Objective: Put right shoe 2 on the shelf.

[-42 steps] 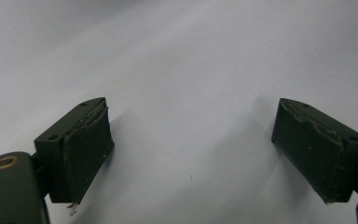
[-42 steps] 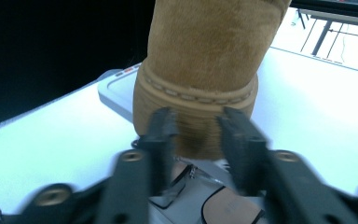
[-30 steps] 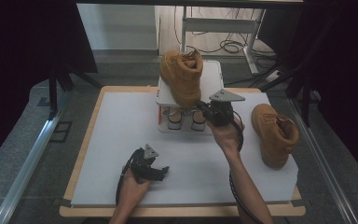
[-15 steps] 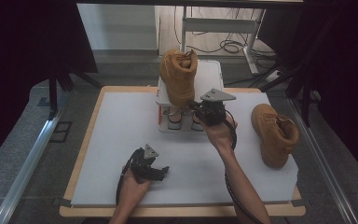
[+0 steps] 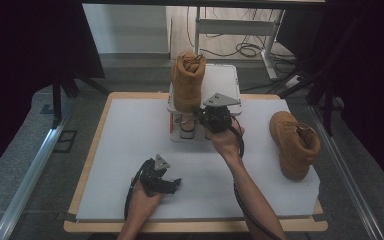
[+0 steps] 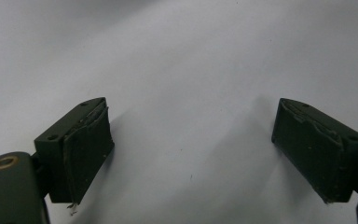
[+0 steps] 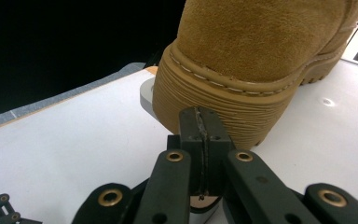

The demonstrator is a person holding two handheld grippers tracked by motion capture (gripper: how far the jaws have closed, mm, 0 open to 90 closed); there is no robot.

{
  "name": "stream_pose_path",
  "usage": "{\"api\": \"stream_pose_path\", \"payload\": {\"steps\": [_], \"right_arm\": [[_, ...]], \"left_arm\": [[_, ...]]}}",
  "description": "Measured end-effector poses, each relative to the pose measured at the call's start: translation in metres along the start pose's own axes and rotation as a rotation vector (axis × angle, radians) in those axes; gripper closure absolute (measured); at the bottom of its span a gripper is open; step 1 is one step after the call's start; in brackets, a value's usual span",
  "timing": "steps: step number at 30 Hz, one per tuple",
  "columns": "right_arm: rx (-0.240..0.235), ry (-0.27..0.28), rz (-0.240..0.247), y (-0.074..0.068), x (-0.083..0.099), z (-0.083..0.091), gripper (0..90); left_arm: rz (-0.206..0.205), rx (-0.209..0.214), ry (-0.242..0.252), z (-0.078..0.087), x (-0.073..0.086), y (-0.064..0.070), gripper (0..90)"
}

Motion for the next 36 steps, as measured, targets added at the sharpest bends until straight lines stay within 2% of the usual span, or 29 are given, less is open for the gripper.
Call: {"api": "stream_pose_path", "payload": {"steps": [9,14,21,27,29,34,36], "right_arm": [[0.004,-0.002,0.015,-0.009,-0.004,-0.008,90.0],[0.038,-0.003,0.027,-0.004,-0.003,-0.009,90.0],[0.056,-0.012,0.013,0.004,-0.002,-0.012,90.0],[0.040,-0.013,0.011,0.003,-0.002,-0.013,89.9],[0.025,-0.013,-0.003,0.003,-0.001,-0.013,87.3],[0.037,-0.007,-0.004,0.003,-0.001,-0.009,79.4],[0.032,-0.004,-0.006,0.002,0.000,-0.007,73.4]], "left_arm": [[0.000,0.000,0.001,0.000,0.000,0.000,11.7],[-0.005,0.000,-0.005,0.000,0.000,0.000,11.7],[-0.005,0.000,-0.006,0.000,0.000,0.000,11.7],[-0.001,-0.001,-0.001,0.000,0.000,0.000,11.7],[-0.001,0.000,-0.001,0.000,0.000,0.000,11.7],[-0.005,0.000,-0.006,0.000,0.000,0.000,11.7],[-0.005,0.000,-0.006,0.000,0.000,0.000,11.7]]}}
Point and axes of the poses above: each handheld gripper's, and its own axes: z roughly backward along the jaws, x roughly out of its underside, y roughly to its right, the point moved 10 cm from there along -z, roughly forward along the jaws, and after that the axes turned 15 degrees about x, right-handed, at the moved point
